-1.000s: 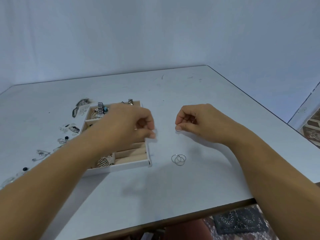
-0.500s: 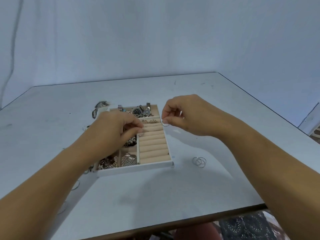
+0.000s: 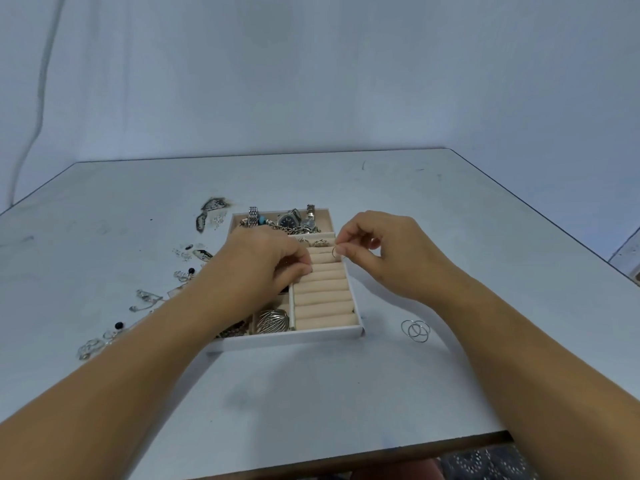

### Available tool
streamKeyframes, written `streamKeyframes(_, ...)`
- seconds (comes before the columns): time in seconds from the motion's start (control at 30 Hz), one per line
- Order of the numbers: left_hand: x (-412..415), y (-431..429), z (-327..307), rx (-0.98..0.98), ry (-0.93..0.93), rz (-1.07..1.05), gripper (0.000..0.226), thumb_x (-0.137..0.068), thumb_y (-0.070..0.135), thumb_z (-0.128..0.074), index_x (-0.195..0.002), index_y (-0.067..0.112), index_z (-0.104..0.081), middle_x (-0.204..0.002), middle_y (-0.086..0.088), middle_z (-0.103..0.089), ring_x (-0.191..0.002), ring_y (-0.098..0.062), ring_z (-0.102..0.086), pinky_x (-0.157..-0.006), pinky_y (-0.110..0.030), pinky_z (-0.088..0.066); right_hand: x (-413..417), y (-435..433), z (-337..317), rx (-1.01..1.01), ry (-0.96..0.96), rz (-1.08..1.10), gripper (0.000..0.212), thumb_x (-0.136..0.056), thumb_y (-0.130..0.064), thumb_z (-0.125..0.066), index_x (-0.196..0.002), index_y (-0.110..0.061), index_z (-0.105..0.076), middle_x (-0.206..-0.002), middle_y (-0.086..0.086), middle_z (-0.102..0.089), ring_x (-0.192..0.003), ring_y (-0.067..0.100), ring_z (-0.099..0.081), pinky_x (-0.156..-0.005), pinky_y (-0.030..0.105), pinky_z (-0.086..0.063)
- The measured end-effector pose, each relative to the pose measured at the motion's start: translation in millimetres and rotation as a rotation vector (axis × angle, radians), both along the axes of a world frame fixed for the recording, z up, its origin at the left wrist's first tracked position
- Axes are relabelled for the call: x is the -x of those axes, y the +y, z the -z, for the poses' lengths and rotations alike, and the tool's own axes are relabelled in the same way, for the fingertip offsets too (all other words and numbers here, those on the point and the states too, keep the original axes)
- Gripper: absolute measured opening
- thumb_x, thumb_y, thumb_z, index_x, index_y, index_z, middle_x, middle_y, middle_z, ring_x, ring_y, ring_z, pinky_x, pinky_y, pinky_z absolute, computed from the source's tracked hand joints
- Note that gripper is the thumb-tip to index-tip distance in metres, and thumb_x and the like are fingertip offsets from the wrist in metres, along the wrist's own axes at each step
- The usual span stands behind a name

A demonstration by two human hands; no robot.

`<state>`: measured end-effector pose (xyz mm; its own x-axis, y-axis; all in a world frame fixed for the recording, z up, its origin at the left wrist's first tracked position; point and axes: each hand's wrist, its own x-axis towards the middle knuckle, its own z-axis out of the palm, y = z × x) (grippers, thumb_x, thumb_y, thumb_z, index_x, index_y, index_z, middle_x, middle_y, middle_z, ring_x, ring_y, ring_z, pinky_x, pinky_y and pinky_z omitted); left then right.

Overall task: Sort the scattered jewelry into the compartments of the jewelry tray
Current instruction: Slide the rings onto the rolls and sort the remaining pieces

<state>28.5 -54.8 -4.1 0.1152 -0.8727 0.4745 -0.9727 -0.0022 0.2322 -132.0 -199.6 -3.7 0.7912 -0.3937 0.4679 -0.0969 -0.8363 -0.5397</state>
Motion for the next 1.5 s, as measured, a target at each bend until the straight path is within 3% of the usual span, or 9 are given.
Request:
streamKeyframes(0.27, -2, -1, 0, -0.045, 0.02, -0.054, 0.008, -0.08, 0.035, -0.07, -0.085, 0.03, -0.074, -0.081, 0.013, -0.063, -0.084, -0.014, -0.051, -0.079, -0.046, -0.046, -2, 4, 1, -0.012, 0.004, -0.025, 0.002, -0.084, -0.02, -0.069, -0.085, -0.021, -0.068, -0.079, -0.012, -0.065, -0.075, 0.006, -0.057, -0.07, 0.013, -0.043)
streamKeyframes(0.43, -8, 25, -6, -0.207, 0.092, -0.088, 0.066, -0.078, 0.075, -0.04, -0.132, 0.037, -0.047, -0.131, 0.019, -0.045, -0.124, -0.003, -0.041, -0.103, -0.034, -0.038, -1, 3, 2, -0.018, -0.002, -0.027, 0.004, -0.084, -0.018, -0.07, -0.086, -0.021, -0.068, -0.08, -0.014, -0.065, -0.076, 0.005, -0.058, -0.071, 0.01, -0.041)
streamKeyframes(0.53, -10, 40, -5, -0.319, 0.111, -0.058, 0.088, -0.071, 0.085, -0.037, -0.144, 0.037, -0.031, -0.146, 0.02, -0.028, -0.136, -0.002, -0.028, -0.112, -0.034, -0.031, -2, 3, 3, -0.032, 0.004, -0.032, 0.004, -0.085, -0.018, -0.069, -0.086, -0.022, -0.068, -0.079, -0.014, -0.065, -0.076, 0.004, -0.057, -0.071, 0.01, -0.041)
streamKeyframes(0.67, -9, 45, 5, -0.338, 0.161, -0.057, 0.095, -0.069, 0.087, -0.035, -0.147, 0.033, -0.027, -0.15, 0.025, -0.022, -0.137, 0.002, -0.021, -0.117, -0.037, -0.023, -5, 5, 4, -0.022, 0.032, -0.046, 0.004, -0.085, -0.022, -0.069, -0.086, -0.025, -0.067, -0.079, -0.014, -0.064, -0.077, 0.004, -0.057, -0.072, 0.012, -0.041)
streamKeyframes(0.83, -13, 44, 9, -0.353, 0.143, -0.056, 0.097, -0.068, 0.089, -0.035, -0.147, 0.033, -0.026, -0.15, 0.027, -0.02, -0.137, -0.003, -0.021, -0.115, -0.038, -0.026, -13, 7, 9, 0.106, 0.062, -0.046, 0.002, -0.085, -0.024, -0.068, -0.086, -0.026, -0.068, -0.08, -0.014, -0.062, -0.08, 0.004, -0.054, -0.075, 0.024, -0.045)
streamKeyframes(1.07, -13, 44, 9, -0.36, 0.132, -0.064, 0.099, -0.067, 0.09, -0.031, -0.148, 0.032, -0.026, -0.15, 0.025, -0.02, -0.137, -0.004, -0.021, -0.115, -0.038, -0.024, -15, 8, 7, 0.203, 0.107, -0.046, 0.005, -0.083, -0.021, -0.069, -0.086, -0.023, -0.072, -0.079, -0.016, -0.062, -0.08, 0.007, -0.051, -0.073, 0.025, -0.043)
streamKeyframes(1.23, -12, 44, 9, -0.365, 0.133, -0.069, 0.1, -0.067, 0.091, -0.031, -0.148, 0.032, -0.026, -0.15, 0.025, -0.02, -0.138, -0.005, -0.02, -0.116, -0.037, -0.023, -20, 9, 3, 0.18, 0.237, -0.039, 0.011, -0.087, -0.024, -0.066, -0.094, -0.022, -0.075, -0.093, -0.005, -0.065, -0.088, 0.007, -0.045, -0.075, 0.023, -0.036)
streamKeyframes(1.37, -12, 44, 8, -0.364, 0.146, -0.066, 0.099, -0.067, 0.09, -0.034, -0.147, 0.032, -0.027, -0.149, 0.025, -0.021, -0.136, -0.005, -0.022, -0.114, -0.034, -0.025, -13, 9, -8, 0.065, 0.295, -0.023, 0.014, -0.088, -0.027, -0.065, -0.098, -0.025, -0.074, -0.097, -0.006, -0.063, -0.09, 0.005, -0.049, -0.075, 0.008, -0.034)
streamKeyframes(1.5, -12, 43, 5, -0.346, 0.146, -0.054, 0.099, -0.068, 0.089, -0.034, -0.147, 0.03, -0.028, -0.148, 0.022, -0.025, -0.136, 0.0, -0.023, -0.114, -0.031, -0.027, 20, 0, -26, 0.007, 0.372, 0.033, 0.012, -0.089, -0.032, -0.063, -0.098, -0.036, -0.068, -0.096, -0.014, -0.059, -0.087, 0.001, -0.055, -0.078, 0.015, -0.041)
